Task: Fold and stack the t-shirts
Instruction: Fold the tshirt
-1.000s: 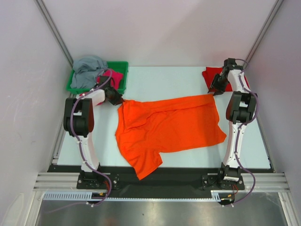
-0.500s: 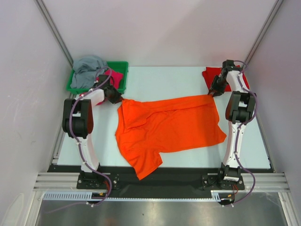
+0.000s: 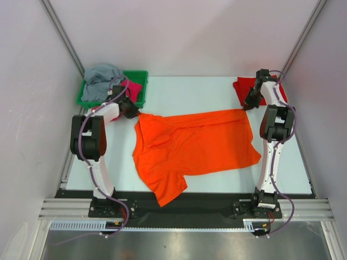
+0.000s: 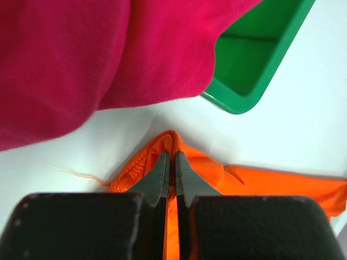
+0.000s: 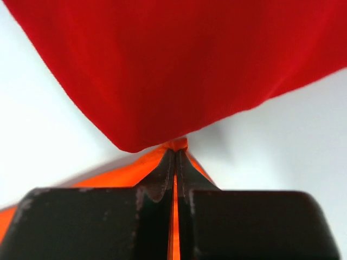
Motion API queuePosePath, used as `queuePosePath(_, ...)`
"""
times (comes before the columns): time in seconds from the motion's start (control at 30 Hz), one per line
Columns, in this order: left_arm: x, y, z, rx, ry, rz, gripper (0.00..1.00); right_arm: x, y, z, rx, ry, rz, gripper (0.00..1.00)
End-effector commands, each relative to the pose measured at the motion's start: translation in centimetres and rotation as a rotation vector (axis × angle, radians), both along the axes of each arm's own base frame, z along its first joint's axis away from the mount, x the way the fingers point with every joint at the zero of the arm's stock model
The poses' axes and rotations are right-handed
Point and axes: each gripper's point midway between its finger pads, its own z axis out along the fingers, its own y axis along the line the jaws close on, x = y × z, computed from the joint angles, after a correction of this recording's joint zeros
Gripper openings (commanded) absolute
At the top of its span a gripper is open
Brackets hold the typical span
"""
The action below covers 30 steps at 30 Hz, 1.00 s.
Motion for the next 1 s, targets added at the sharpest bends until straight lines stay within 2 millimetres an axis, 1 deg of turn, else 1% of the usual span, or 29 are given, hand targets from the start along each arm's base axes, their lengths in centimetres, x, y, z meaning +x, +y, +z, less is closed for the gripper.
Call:
queuePosePath(0.0,0.9,2.1,2.2,0.061,-0.083,0.019,0.01,-0.2,-2.4,-2.1,-0.139,0.032,-0.084,0.0)
queuePosePath(0.1,0.5,2.8,1.6,0.075,-0.069,0.039,0.0,0.1,-3.0,-2.0,-0.165,0.021,-0.096,0.0)
queuePosePath(0.17,0.0,3.3,1.3,0.097,-0.056,0.056,0.0,-0.2,-3.4,-2.2,-0.188,0.037,-0.106,0.0)
queuePosePath(0.2,-0.3,3.9,1.0,0.12,-0.049,0.078,0.01,-0.3,-3.6,-2.1,-0.199,0.042,-0.115,0.0)
queuePosePath(0.23,-0.5,4.0,1.6,0.122,-0.066,0.084,0.0,-0.6,-3.6,-2.4,-0.198,0.051,-0.117,0.0)
queuePosePath(0.27,-1.1,4.6,1.0,0.147,-0.05,0.106,0.0,-0.6,-3.6,-2.3,-0.191,0.048,-0.113,0.0)
queuePosePath(0.33,-1.3,4.6,0.5,0.151,-0.033,0.099,0.0,-0.4,-2.8,-2.3,-0.159,0.035,-0.086,0.0)
queuePosePath(0.4,-1.0,4.6,0.7,0.16,-0.036,0.077,0.02,0.1,-1.9,-2.1,-0.125,0.017,-0.053,0.0)
queuePosePath(0.43,-0.9,4.5,0.8,0.157,-0.035,0.074,0.11,0.2,-1.6,-1.8,-0.12,0.01,-0.042,0.0)
queuePosePath(0.5,-0.8,4.8,1.3,0.171,-0.032,0.081,0.21,0.6,-1.4,-1.0,-0.119,-0.005,-0.036,0.0)
queuePosePath(0.53,-0.8,5.1,1.5,0.188,-0.03,0.094,0.31,0.6,-1.4,-0.7,-0.121,-0.007,-0.035,0.0)
queuePosePath(0.57,-0.8,5.3,2.4,0.198,-0.038,0.1,0.38,0.7,-1.4,-0.4,-0.121,-0.012,-0.037,0.01)
queuePosePath(0.6,-0.8,5.5,2.9,0.205,-0.044,0.103,0.45,0.7,-1.0,0.4,-0.096,-0.025,-0.029,0.03)
queuePosePath(0.67,-0.9,5.8,4.4,0.226,-0.065,0.097,0.56,0.7,-0.9,1.4,-0.098,-0.039,-0.025,0.13)
queuePosePath(0.7,-1.2,5.8,5.6,0.229,-0.079,0.097,0.56,0.7,-1.0,2.8,-0.107,-0.055,-0.024,0.16)
queuePosePath(0.73,-1.5,5.8,6.3,0.232,-0.086,0.098,0.56,0.7,-1.1,3.6,-0.113,-0.064,-0.023,0.21)
queuePosePath(0.77,-2.1,5.7,6.5,0.234,-0.089,0.096,0.56,0.6,-1.3,4.4,-0.12,-0.074,-0.024,0.25)
queuePosePath(0.8,-2.7,5.6,8.3,0.231,-0.12,0.102,0.56,0.2,-1.9,5.0,-0.151,-0.069,-0.034,0.3)
queuePosePath(0.83,-3.2,5.6,8.7,0.228,-0.126,0.108,0.56,0.2,-2.0,6.6,-0.162,-0.093,-0.036,0.38)
queuePosePath(0.87,-4.3,5.1,8.4,0.207,-0.119,0.097,0.56,0.1,-2.1,7.1,-0.169,-0.098,-0.036,0.42)
queuePosePath(0.9,-4.9,4.9,8.6,0.197,-0.127,0.093,0.56,-0.4,-2.5,7.7,-0.193,-0.09,-0.033,0.47)
queuePosePath(0.93,-6.3,4.7,8.7,0.184,-0.12,0.097,0.55,-0.6,-2.7,8.5,-0.206,-0.094,-0.036,0.5)
queuePosePath(0.97,-6.9,4.4,8.7,0.174,-0.118,0.091,0.55,-0.8,-2.8,8.9,-0.211,-0.092,-0.036,0.51)
